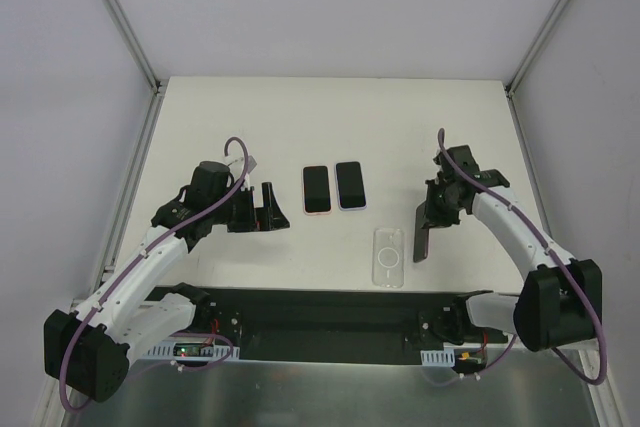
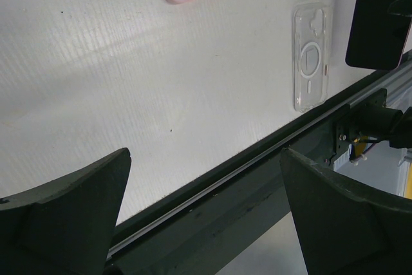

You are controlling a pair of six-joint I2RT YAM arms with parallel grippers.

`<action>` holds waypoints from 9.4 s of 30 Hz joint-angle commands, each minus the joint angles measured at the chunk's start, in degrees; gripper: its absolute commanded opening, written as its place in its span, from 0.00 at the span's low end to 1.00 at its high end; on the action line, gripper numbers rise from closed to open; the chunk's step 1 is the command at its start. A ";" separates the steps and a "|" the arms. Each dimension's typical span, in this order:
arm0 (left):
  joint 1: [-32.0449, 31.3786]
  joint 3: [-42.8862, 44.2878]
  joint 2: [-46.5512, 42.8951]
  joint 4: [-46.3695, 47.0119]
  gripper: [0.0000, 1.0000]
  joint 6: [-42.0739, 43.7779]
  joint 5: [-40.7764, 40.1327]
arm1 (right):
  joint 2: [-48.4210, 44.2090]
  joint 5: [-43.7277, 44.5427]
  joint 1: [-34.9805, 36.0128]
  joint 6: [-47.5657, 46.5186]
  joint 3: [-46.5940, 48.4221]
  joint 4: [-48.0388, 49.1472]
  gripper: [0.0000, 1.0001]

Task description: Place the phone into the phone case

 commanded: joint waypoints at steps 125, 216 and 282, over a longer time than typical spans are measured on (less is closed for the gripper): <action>-31.33 13.71 48.08 32.15 0.19 -18.68 -3.16 | 8.25 -20.00 7.89 6.32 -17.63 27.39 0.06; -31.95 9.14 48.78 37.25 0.11 -23.25 -2.19 | 5.17 -48.93 2.18 21.88 -32.22 64.14 0.57; -31.94 8.44 48.17 36.02 0.16 -22.98 -3.94 | -0.36 -44.27 1.56 14.06 -30.38 44.46 0.54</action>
